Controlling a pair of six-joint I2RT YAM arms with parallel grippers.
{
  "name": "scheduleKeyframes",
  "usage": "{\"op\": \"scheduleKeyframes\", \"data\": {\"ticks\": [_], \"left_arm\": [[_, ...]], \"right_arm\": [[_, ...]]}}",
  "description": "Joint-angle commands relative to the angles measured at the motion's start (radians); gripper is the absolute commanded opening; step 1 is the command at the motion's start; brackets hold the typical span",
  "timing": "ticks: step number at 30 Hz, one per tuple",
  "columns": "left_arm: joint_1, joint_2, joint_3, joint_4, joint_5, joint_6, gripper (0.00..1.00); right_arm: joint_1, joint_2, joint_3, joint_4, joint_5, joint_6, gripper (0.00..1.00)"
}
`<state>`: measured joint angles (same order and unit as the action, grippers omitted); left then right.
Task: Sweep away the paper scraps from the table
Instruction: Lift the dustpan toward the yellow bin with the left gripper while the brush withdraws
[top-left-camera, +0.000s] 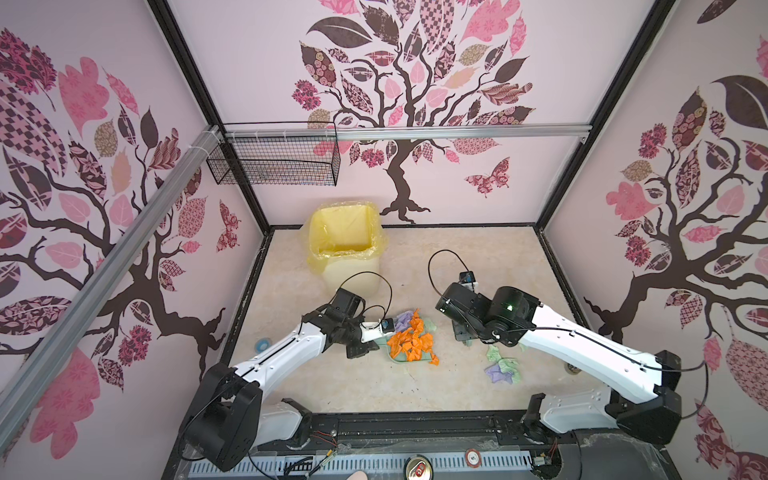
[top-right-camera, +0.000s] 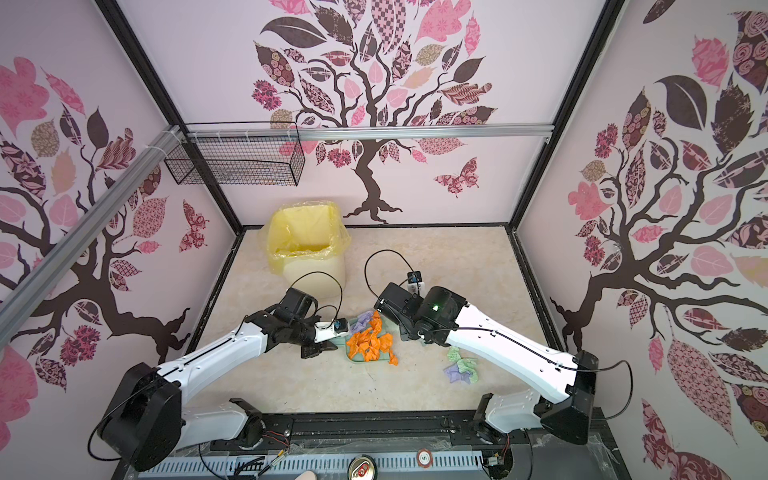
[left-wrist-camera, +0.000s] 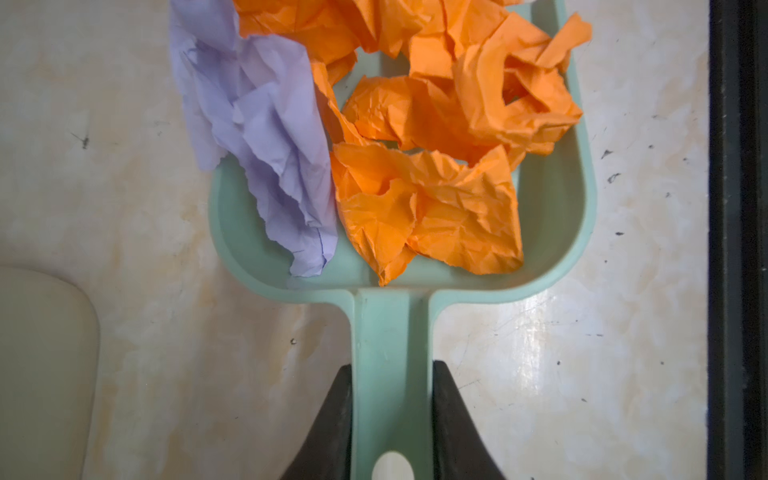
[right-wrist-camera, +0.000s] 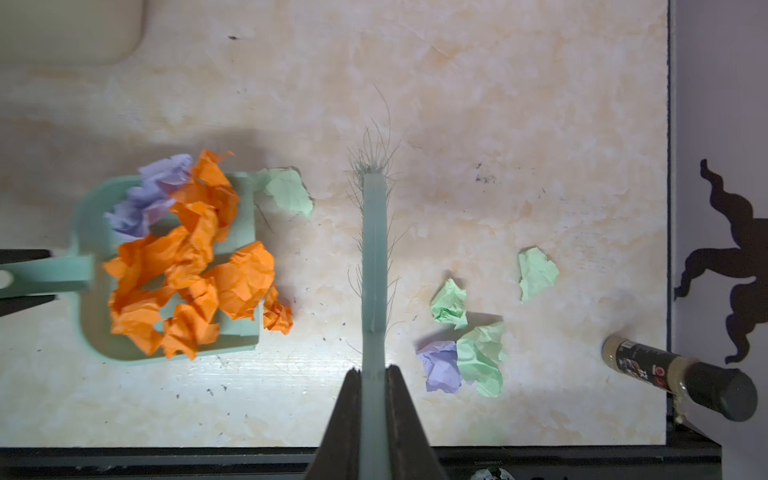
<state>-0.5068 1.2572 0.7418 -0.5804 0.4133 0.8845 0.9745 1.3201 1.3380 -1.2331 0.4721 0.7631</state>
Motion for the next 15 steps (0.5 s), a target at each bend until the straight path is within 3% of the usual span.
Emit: {"op": "scheduleKeyframes", "data": {"ticks": [1,7,15], "left_arm": [[-0.001,-0.053,0.065,-0.119,0.033,0.005,0.00],[0.037,-0.100,0.172,-0.372,0.027,0.112,0.00],[0.231,-0.100,0.360,-0.739,0.066,0.348,0.00]], "right_arm": [[-0.023,-0.053,-0.034,0.048,-0.007,-0.016,0.00],[-0.041,-0.053,-0.067,0.090,-0.013,-0.050,0.00],[-0.073,-0.056,-0.117,0.169,-0.042,-0.096,0.00]]}}
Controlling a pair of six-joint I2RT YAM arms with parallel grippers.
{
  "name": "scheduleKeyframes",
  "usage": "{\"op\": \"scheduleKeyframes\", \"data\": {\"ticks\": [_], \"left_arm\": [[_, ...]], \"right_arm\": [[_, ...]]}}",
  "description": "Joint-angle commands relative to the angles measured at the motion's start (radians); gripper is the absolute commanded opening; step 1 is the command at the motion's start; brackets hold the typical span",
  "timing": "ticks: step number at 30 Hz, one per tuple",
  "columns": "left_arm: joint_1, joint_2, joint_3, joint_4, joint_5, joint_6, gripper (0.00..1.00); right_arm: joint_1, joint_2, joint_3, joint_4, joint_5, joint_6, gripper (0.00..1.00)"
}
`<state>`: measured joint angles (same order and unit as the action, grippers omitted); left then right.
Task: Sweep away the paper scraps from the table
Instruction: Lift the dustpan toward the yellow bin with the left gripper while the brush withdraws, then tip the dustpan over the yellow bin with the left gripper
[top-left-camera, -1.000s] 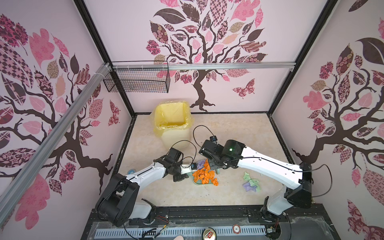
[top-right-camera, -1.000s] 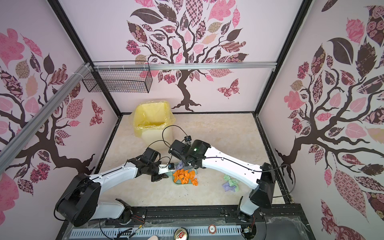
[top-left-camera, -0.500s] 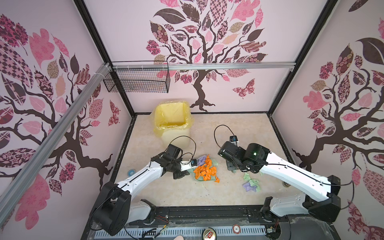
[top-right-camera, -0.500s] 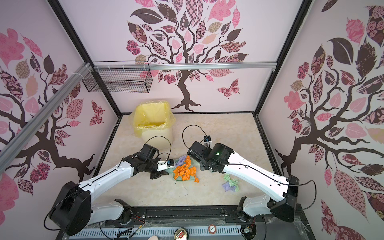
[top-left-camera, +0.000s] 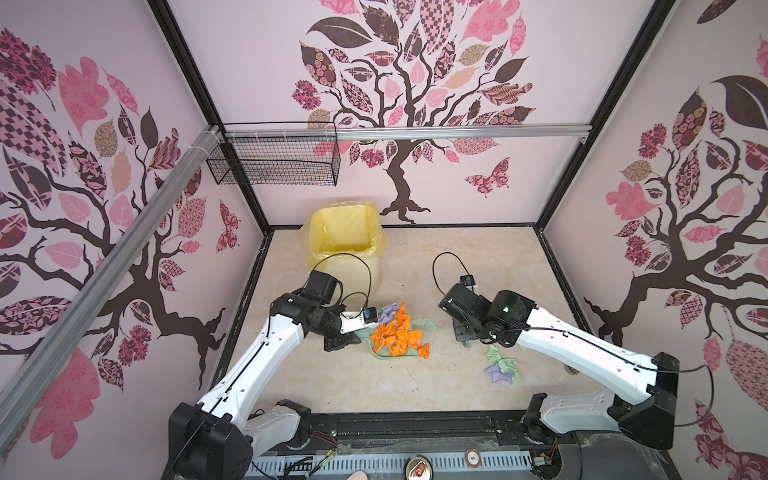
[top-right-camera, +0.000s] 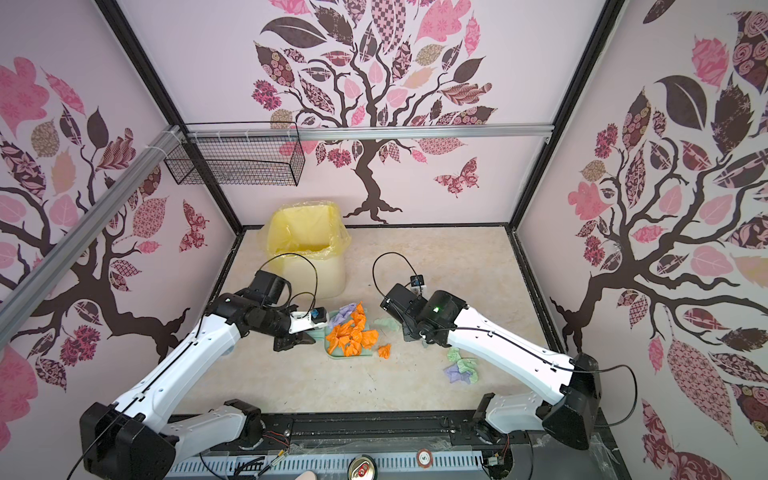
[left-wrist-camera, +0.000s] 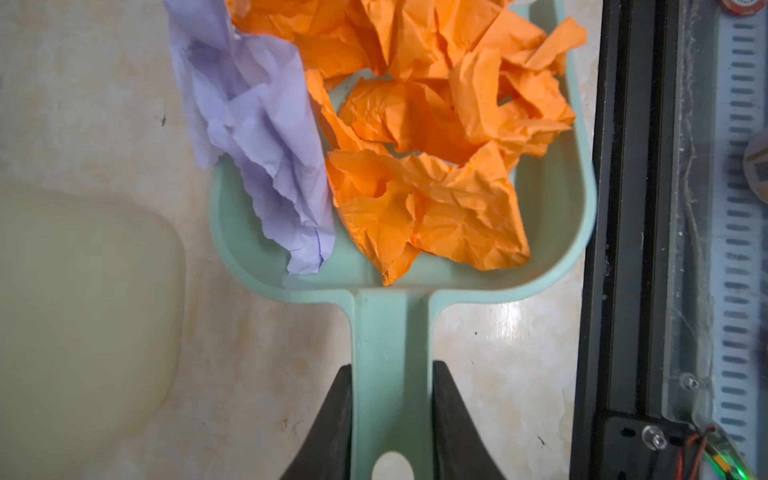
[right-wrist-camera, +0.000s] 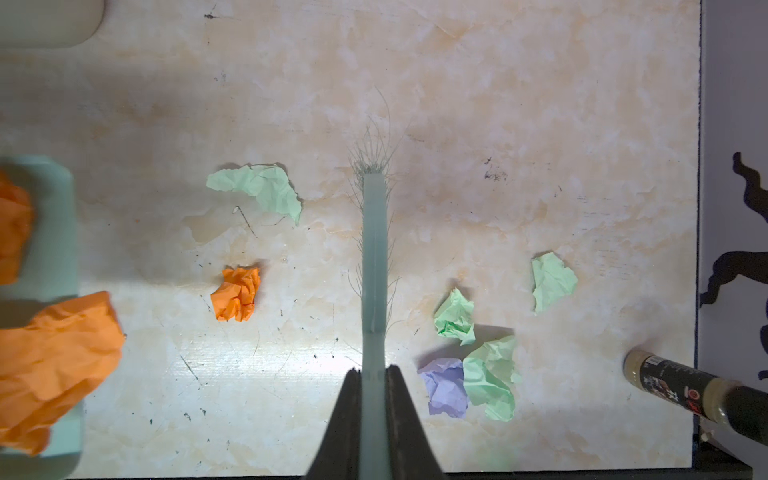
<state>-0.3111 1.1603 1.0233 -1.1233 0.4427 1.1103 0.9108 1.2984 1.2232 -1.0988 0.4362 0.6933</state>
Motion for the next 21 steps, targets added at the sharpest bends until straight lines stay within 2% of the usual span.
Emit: {"op": "scheduleKeyframes", "data": {"ticks": [1,4,9,16,21], "left_arm": [[0.056,0.006,0.107,-0.242,0.039,0.149,0.00],[0.129,0.036,0.200,-0.350,0.074,0.209,0.00],[0.207,0.068,0.321,-0.416,0.086,0.253,0.00],[0.277,0.144,0.554,-0.528,0.113,0.294,0.00],[0.296,0.209,0.697,-0.582,0.114,0.304,0.00]], "right_arm": [[-0.011,-0.032,-0.004,0.041,-0.009,-0.031,0.00],[-0.016,-0.029,-0.014,0.060,-0.014,-0.042,0.00],[-0.018,-0.027,-0.035,0.089,-0.027,-0.052,0.00],[-0.022,-0.031,-0.057,0.108,-0.031,-0.062,0.00],[-0.024,-0.030,-0.087,0.137,-0.051,-0.066,0.00]]}}
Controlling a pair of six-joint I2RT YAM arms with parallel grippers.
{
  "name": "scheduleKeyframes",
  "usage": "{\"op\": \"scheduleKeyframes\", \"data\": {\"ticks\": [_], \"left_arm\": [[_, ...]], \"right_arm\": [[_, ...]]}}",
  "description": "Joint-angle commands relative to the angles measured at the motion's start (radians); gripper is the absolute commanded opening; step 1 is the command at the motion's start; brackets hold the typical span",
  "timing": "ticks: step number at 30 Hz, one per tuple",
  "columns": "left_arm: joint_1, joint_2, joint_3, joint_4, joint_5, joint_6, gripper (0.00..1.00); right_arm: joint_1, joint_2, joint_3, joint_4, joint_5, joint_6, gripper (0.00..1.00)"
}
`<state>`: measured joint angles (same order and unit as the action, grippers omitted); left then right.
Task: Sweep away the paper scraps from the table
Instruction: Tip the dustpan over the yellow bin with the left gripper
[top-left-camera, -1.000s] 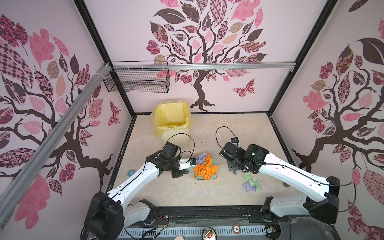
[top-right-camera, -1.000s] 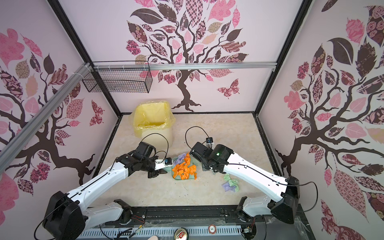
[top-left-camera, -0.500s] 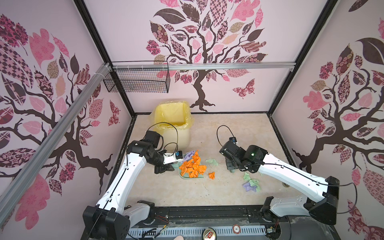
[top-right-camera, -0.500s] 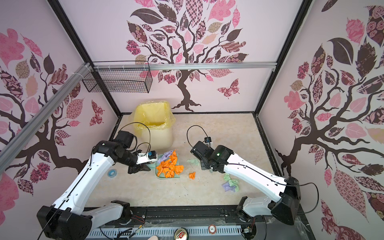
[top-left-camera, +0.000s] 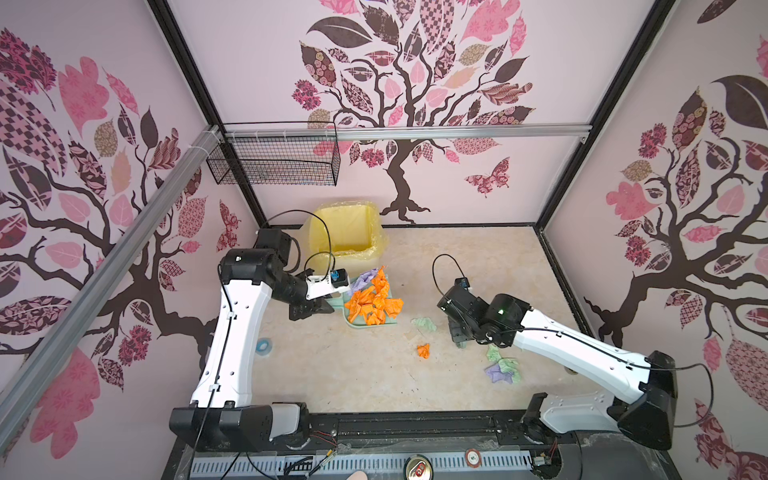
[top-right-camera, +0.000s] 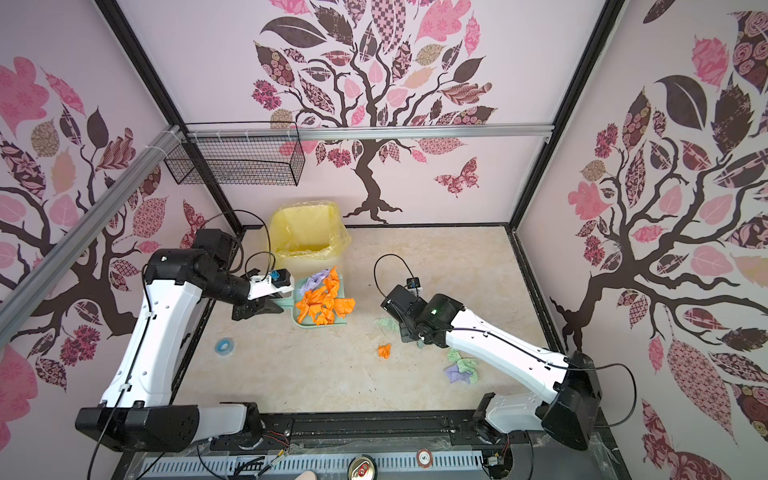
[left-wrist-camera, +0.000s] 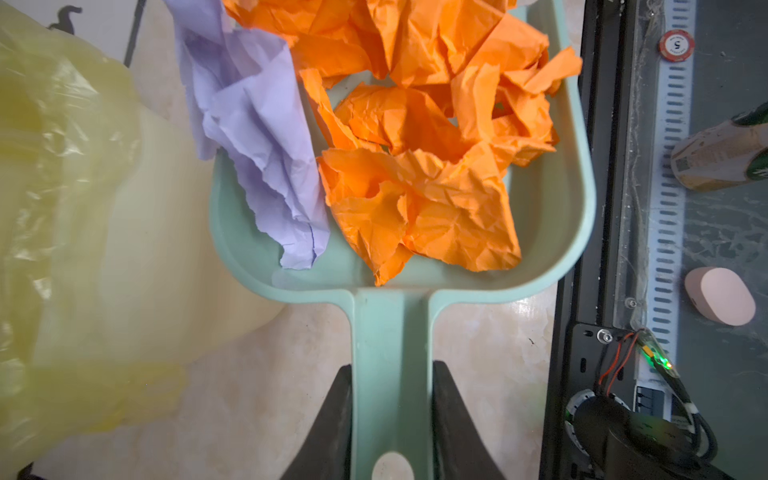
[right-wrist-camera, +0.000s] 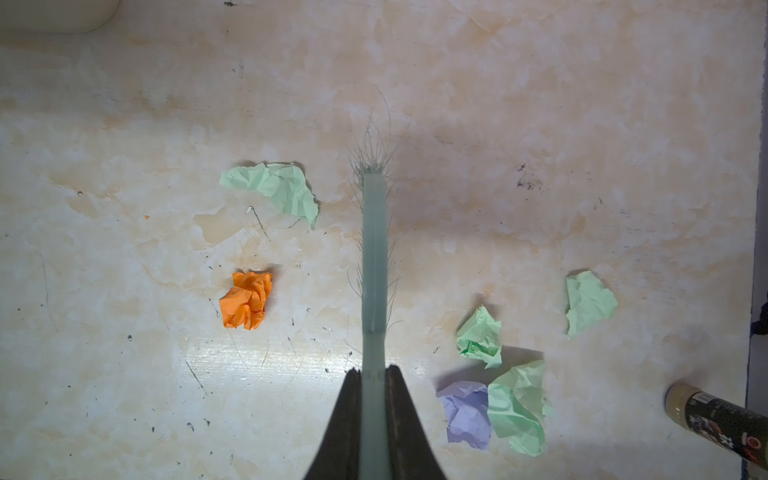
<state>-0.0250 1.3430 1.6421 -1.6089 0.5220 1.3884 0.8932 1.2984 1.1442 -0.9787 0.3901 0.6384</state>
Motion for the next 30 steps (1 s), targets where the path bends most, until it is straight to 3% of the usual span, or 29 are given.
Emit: {"op": "scheduleKeyframes", "data": {"ticks": [1,9,30], "left_arm": [[0.013,0.044,0.109,-0.111,0.038,0.029,0.00],[0.044,0.193,0.349,-0.187,0.070,0.021,0.00],[0.091,0.522,0.737,-0.191,0.015,-0.082,0.00]], "right_arm": [[-0.007,-0.028,-0.012,0.021,-0.008,-0.012,0.00],[-0.006,-0.028,-0.036,0.053,-0.025,-0.019,0.00],[-0.006,-0.067,-0.166,0.136,-0.074,-0.009,0.00]]}}
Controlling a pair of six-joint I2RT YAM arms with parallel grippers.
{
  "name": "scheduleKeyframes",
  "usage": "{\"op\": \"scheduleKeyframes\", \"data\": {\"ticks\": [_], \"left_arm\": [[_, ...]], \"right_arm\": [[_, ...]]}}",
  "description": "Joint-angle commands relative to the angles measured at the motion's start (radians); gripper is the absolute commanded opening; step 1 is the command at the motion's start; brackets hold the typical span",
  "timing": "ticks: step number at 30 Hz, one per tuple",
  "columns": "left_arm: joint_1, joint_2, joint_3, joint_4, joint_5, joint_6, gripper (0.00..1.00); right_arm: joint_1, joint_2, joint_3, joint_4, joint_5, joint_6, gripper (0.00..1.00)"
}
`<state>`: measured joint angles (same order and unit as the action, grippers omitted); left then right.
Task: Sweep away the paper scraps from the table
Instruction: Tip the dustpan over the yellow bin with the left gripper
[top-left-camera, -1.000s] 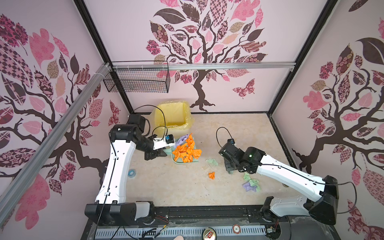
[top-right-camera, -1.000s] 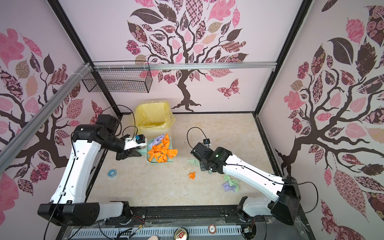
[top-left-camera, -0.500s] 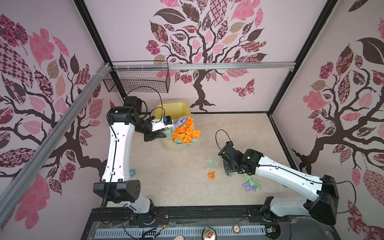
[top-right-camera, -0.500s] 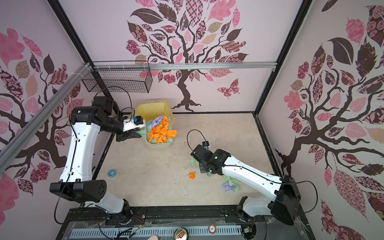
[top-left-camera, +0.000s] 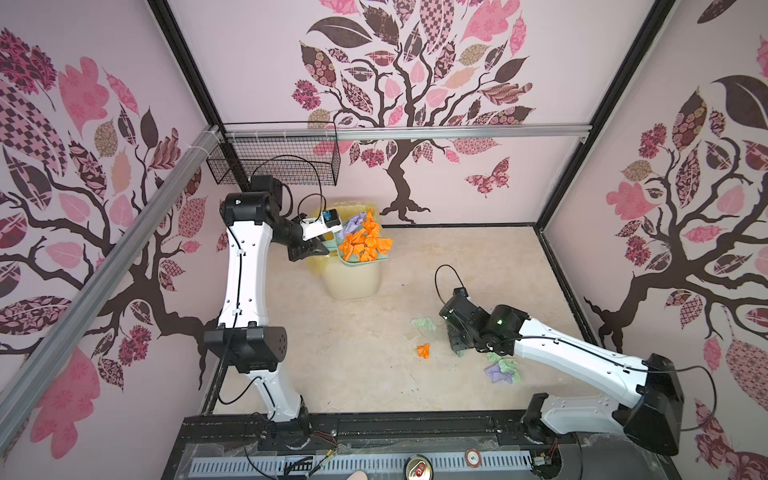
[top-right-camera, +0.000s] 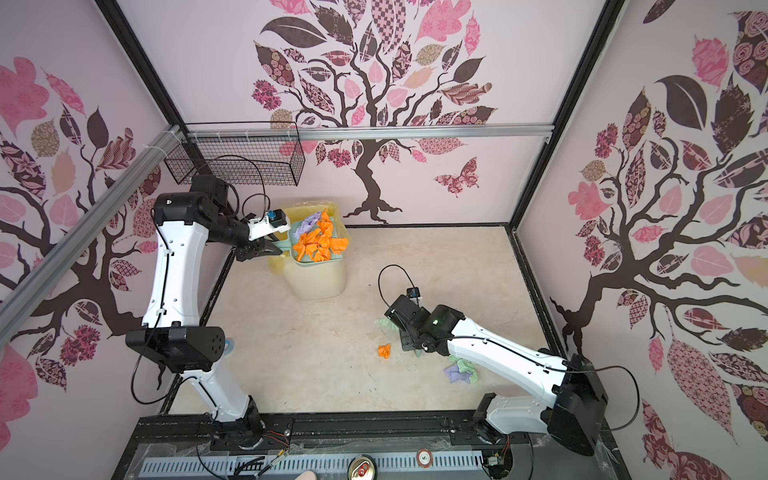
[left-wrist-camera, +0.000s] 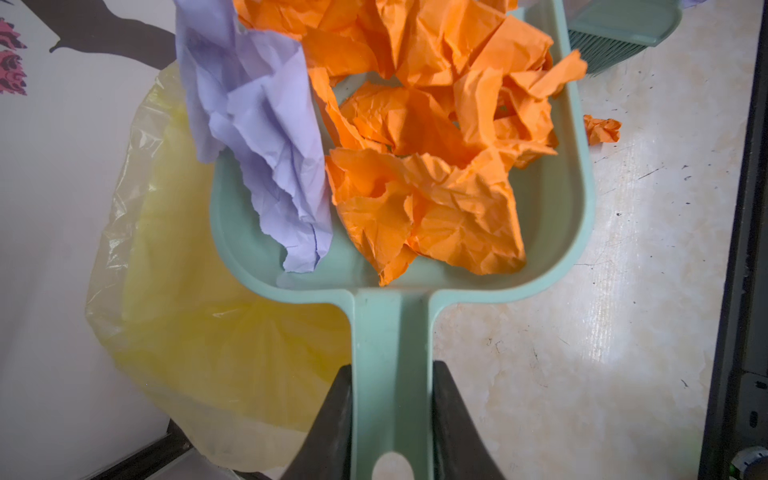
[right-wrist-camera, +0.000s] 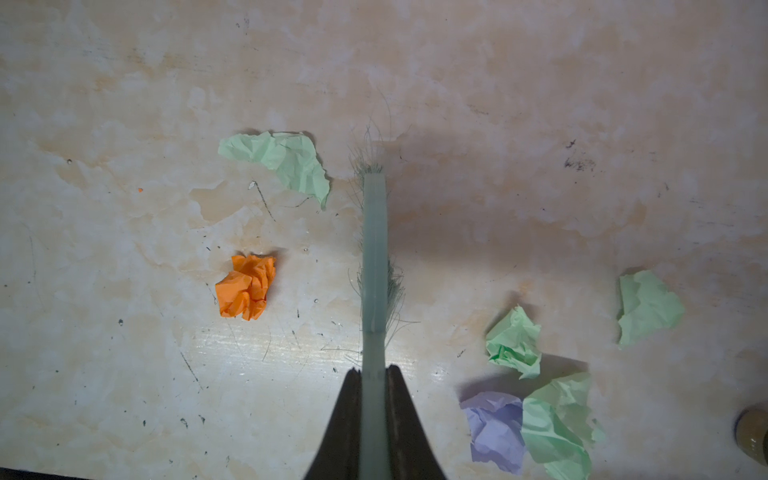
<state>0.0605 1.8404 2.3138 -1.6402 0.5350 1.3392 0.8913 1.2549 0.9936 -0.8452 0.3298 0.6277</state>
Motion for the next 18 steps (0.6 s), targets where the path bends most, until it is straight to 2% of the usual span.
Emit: {"op": "scheduleKeyframes", "data": {"ticks": [1,10,18], "left_arm": [[0.008,0.043,0.091,-0.159,-0.005,-0.039,0.00],[0.049,0.207,0.296,-0.158,-0.063,-0.062,0.00],[0.096,0.256,0.364,-0.156,-0.071,-0.061,0.00]], "right_arm": [[-0.005,-0.026,-0.018,0.003,-0.015,0.003,0.00],[-0.005,-0.040,-0.038,0.014,-0.018,0.003,0.00],[-0.004,-0.013,-0.044,0.036,-0.033,-0.006,0.00]]}}
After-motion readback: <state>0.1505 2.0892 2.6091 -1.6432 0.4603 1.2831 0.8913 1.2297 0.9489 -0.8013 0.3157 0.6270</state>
